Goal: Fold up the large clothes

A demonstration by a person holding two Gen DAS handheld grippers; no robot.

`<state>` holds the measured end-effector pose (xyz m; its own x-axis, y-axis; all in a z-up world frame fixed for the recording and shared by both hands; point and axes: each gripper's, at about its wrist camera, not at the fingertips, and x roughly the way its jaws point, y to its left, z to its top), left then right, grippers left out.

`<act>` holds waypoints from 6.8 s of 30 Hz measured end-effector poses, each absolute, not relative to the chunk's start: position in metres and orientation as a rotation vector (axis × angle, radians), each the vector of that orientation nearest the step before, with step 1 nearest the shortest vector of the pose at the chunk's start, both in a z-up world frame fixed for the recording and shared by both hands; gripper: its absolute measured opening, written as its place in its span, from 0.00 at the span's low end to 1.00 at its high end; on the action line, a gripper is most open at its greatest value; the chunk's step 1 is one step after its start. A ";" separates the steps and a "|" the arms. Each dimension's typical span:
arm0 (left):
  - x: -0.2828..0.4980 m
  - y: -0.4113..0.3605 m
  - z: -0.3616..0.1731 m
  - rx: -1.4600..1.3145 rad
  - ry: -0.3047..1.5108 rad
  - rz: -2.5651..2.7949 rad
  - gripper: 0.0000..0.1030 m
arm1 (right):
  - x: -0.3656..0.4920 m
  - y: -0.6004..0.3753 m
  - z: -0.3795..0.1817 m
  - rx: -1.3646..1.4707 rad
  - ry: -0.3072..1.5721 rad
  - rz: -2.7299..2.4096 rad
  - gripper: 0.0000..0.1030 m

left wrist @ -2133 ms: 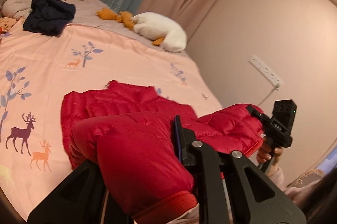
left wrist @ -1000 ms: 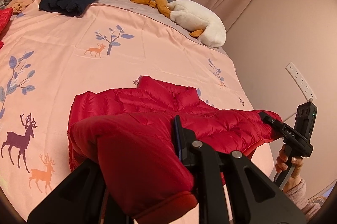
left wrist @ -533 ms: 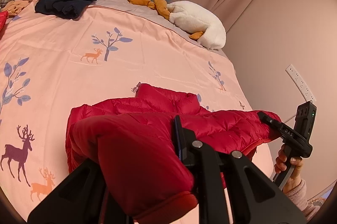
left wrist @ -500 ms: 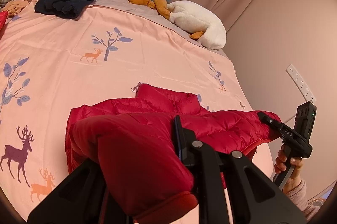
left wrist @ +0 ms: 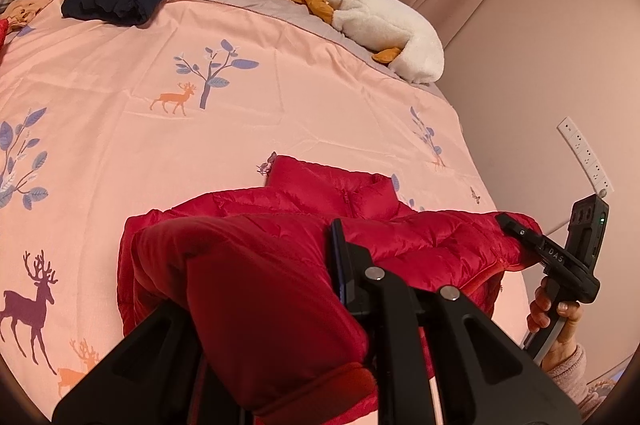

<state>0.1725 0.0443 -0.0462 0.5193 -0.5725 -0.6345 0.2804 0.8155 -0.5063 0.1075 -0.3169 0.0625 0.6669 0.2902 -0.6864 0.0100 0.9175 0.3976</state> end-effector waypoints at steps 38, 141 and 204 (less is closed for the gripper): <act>0.222 0.028 -0.081 -0.339 0.990 -0.448 0.14 | 0.141 -0.323 0.025 0.398 0.880 0.155 0.19; 0.211 0.000 -0.066 -0.228 0.973 -0.234 0.78 | 0.154 -0.339 0.020 0.567 0.860 0.128 0.77; 0.152 0.042 -0.088 -0.107 0.970 -0.226 0.91 | 0.099 -0.338 -0.002 0.349 0.900 -0.006 0.82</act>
